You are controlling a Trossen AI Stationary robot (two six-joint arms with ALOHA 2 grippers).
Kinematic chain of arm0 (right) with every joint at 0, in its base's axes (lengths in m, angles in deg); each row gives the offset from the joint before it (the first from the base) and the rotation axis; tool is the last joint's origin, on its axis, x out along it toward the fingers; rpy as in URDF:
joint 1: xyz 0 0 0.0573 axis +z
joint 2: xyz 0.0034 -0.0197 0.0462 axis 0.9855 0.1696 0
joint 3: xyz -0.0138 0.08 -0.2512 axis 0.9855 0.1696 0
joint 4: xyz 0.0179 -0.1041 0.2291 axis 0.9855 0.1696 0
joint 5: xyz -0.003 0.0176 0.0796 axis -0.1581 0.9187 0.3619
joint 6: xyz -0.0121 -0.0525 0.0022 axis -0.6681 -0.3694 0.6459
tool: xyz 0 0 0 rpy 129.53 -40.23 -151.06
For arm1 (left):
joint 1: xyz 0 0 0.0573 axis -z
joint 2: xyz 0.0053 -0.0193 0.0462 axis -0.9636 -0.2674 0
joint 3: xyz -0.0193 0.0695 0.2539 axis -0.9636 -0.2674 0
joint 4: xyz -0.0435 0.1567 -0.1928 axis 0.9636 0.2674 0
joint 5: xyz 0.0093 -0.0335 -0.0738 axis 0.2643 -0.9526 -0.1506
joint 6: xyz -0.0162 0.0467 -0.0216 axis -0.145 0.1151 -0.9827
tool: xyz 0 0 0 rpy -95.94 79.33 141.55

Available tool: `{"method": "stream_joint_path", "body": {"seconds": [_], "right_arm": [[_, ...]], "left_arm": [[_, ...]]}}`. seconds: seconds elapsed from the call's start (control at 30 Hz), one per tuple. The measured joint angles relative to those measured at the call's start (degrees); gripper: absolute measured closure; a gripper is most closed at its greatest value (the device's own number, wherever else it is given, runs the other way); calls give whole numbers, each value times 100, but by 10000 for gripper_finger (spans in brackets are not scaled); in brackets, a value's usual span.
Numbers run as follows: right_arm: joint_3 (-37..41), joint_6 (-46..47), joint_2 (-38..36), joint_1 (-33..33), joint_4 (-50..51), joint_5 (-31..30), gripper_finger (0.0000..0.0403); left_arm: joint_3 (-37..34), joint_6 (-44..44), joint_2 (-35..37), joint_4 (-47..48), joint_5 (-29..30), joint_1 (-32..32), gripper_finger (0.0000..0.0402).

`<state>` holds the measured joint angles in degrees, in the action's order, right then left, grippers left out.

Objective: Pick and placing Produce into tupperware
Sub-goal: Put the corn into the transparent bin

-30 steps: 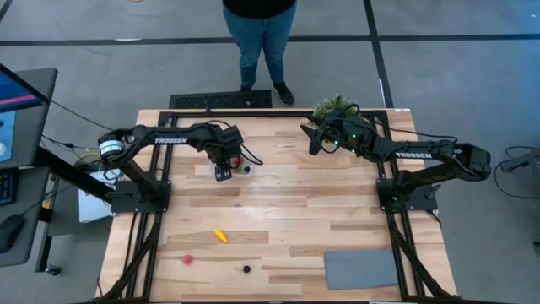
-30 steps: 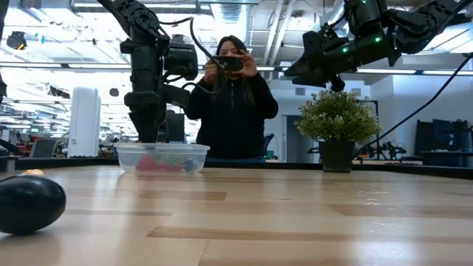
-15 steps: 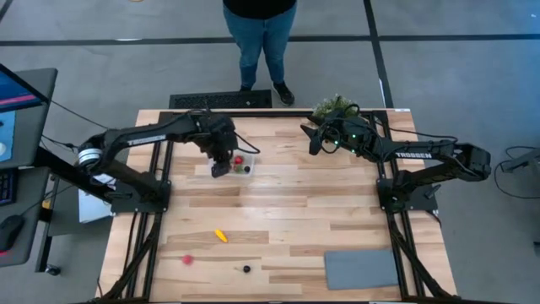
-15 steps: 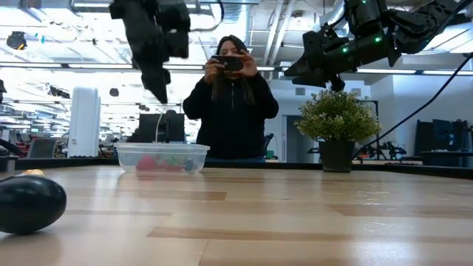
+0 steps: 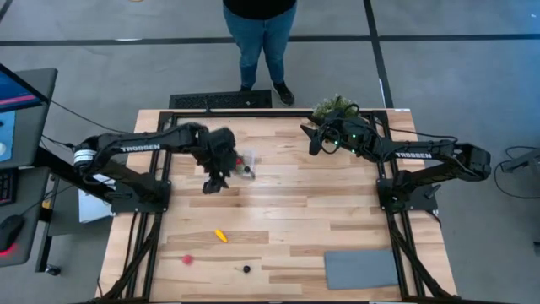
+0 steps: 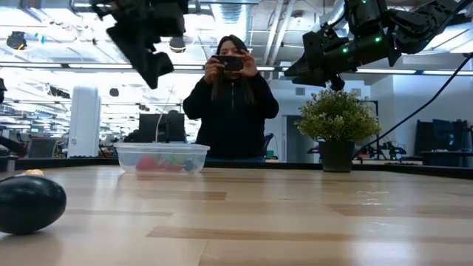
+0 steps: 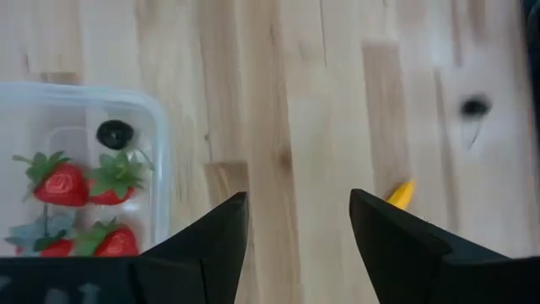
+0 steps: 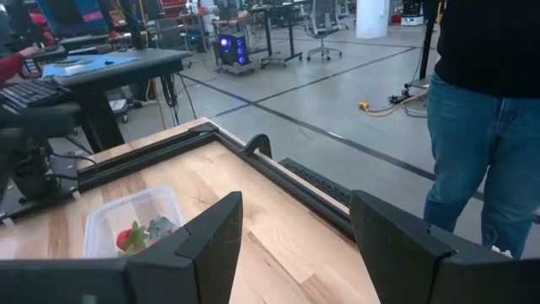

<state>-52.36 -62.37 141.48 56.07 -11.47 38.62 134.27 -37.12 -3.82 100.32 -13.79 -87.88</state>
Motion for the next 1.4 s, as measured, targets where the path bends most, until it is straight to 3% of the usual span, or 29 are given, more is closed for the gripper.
{"method": "stream_joint_path", "body": {"seconds": [0.3, 0.57, 0.8, 1.4], "right_arm": [[0, 373, 2, 0, -41, -2, 159], [0, 513, 0, 13, -42, -4, 159], [2, 838, 2, 28, 5, -4, 159], [2, 1010, 2, 497, 296, -7, 159]], "left_arm": [[-84, 564, -5, 98, 1630, 1356, 205], [-94, -103, -13, 82, 1933, 2254, 205], [-96, -545, -454, -56, 2216, 3068, 205], [-96, -1282, -1801, -513, 2274, 4107, 205]]}}
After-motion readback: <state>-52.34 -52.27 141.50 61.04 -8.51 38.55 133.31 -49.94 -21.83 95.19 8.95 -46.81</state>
